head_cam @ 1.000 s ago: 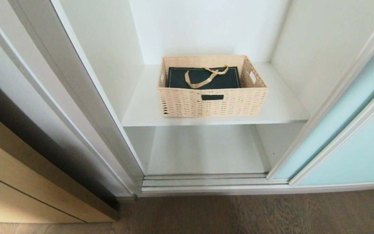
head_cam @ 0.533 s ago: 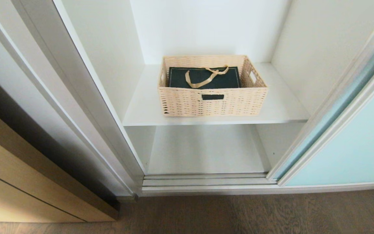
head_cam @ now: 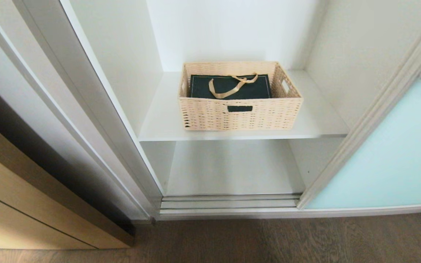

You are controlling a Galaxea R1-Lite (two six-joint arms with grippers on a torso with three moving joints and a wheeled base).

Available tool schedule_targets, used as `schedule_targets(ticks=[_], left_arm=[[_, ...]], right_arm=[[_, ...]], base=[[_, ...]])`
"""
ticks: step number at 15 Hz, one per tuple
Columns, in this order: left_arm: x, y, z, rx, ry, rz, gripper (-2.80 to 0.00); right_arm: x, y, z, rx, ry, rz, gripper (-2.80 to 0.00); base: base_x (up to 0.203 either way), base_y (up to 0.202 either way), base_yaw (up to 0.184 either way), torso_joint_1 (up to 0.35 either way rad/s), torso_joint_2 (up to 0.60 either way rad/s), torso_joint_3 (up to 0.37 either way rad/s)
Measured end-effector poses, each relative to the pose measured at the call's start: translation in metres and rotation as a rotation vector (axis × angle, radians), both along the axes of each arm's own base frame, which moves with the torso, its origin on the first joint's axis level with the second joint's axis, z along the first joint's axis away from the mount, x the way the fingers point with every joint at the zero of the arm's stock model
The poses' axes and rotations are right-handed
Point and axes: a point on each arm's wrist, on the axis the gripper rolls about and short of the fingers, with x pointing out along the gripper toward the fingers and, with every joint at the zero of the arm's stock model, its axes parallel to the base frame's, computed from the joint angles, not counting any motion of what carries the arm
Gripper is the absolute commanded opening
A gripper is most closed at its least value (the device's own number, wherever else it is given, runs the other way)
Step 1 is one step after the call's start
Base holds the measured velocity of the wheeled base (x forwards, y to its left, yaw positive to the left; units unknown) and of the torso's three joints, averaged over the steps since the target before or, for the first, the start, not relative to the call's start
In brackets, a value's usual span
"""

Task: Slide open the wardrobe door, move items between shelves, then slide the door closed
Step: Close the door

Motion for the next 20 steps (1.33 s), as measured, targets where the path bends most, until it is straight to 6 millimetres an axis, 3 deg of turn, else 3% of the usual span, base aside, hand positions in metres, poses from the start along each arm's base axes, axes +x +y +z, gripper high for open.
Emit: schedule_targets(ticks=[5, 14, 17, 20], left_arm=[[0.0, 0.0, 0.0, 0.0, 0.0, 0.0, -2.8], [0.0, 0.0, 0.0, 0.0, 0.0, 0.0, -2.8], [0.0, 0.0, 0.0, 0.0, 0.0, 0.0, -2.8], [0.0, 0.0, 0.0, 0.0, 0.0, 0.0, -2.8]], right_arm=[[-0.016, 0.044, 0.002, -0.023, -0.009, 0.088, -2.8], [-0.069, 0.068, 0.007, -0.09, -0.051, -0.05, -2.8], [-0.066, 0.079, 0.008, -0.104, -0.047, -0.102, -2.8], [-0.048, 0.089, 0.009, -0.123, -0.07, -0.171, -2.8]], base=[[0.0, 0.0, 0.0, 0.0, 0.0, 0.0], [0.0, 0.0, 0.0, 0.0, 0.0, 0.0], [0.0, 0.0, 0.0, 0.0, 0.0, 0.0], [0.0, 0.0, 0.0, 0.0, 0.0, 0.0]])
